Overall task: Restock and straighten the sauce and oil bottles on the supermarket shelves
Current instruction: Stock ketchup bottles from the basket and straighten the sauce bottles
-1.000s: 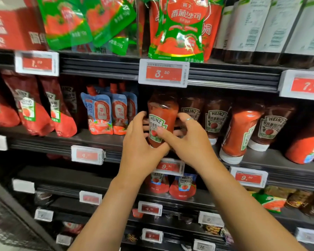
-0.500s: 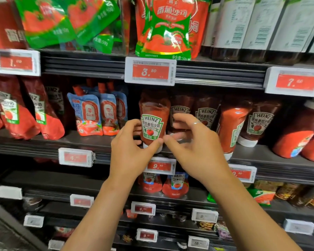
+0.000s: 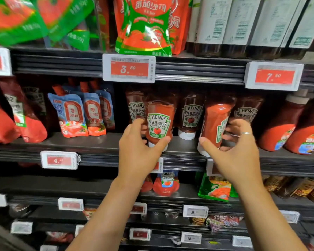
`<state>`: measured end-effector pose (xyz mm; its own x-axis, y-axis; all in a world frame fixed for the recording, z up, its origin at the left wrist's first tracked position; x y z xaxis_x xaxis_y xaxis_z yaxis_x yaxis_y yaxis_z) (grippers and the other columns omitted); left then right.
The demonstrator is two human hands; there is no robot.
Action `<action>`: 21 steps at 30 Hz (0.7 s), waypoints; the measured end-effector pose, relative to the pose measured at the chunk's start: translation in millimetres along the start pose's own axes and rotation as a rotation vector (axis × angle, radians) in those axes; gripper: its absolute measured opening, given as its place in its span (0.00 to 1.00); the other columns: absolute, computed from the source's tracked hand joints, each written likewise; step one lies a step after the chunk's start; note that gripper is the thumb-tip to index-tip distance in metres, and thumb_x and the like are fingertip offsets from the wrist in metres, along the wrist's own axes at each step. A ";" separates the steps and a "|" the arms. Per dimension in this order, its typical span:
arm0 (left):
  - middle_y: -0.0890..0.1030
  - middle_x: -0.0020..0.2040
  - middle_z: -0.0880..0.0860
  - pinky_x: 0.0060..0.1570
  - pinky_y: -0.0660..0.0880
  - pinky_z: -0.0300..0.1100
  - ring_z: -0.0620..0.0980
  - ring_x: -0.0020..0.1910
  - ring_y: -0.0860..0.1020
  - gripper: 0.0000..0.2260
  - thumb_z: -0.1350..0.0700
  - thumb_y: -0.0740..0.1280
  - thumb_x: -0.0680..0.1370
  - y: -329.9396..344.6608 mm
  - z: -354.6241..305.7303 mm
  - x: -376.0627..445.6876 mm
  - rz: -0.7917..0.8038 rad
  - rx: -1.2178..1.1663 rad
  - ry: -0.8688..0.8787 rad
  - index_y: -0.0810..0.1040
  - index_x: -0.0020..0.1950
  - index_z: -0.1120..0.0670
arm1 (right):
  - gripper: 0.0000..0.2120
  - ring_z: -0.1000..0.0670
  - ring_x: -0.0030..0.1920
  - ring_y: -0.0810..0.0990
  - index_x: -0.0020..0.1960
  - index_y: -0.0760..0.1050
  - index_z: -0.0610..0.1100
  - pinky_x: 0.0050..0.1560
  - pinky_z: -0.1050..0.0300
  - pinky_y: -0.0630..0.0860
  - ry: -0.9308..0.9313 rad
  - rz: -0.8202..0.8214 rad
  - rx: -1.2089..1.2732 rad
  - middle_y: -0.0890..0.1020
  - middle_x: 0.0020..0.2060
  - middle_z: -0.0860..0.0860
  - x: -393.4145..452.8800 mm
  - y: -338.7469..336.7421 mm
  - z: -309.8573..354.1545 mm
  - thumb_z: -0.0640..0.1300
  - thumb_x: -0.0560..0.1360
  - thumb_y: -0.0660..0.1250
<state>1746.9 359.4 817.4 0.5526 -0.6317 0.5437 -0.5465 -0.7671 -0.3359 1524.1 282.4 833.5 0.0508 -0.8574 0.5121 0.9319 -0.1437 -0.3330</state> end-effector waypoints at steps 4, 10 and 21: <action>0.76 0.55 0.42 0.47 0.70 0.23 0.32 0.54 0.74 0.26 0.39 0.79 0.68 10.0 -1.9 -0.2 0.010 0.043 0.007 0.73 0.60 0.43 | 0.33 0.64 0.50 0.80 0.62 0.65 0.60 0.47 0.61 0.79 0.022 0.022 -0.018 0.79 0.51 0.64 -1.9 11.7 -7.8 0.57 0.64 0.80; 0.73 0.56 0.47 0.54 0.69 0.27 0.38 0.56 0.73 0.22 0.47 0.76 0.73 1.4 -24.8 -15.5 -0.175 0.043 0.200 0.74 0.63 0.53 | 0.30 0.70 0.47 0.79 0.61 0.67 0.60 0.41 0.72 0.72 0.023 0.019 -0.022 0.79 0.44 0.69 -2.9 10.2 -7.1 0.55 0.66 0.80; 0.71 0.69 0.48 0.67 0.73 0.45 0.46 0.67 0.73 0.26 0.49 0.67 0.80 71.7 -74.3 -37.4 0.325 -0.048 0.098 0.64 0.77 0.49 | 0.29 0.70 0.49 0.80 0.62 0.71 0.59 0.42 0.75 0.74 -0.043 0.108 0.077 0.77 0.50 0.78 -2.9 0.2 -4.1 0.54 0.65 0.79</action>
<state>1640.4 336.3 830.2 0.2827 -0.8265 0.4867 -0.7144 -0.5200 -0.4682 1522.7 282.8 828.7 0.1659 -0.8435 0.5108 0.9450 -0.0121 -0.3268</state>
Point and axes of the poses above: each hand's wrist, its own x-axis towards the middle knuckle, its own y-axis out of the palm, z = x × y, the point moved 2 cm from there along x, towards the middle knuckle
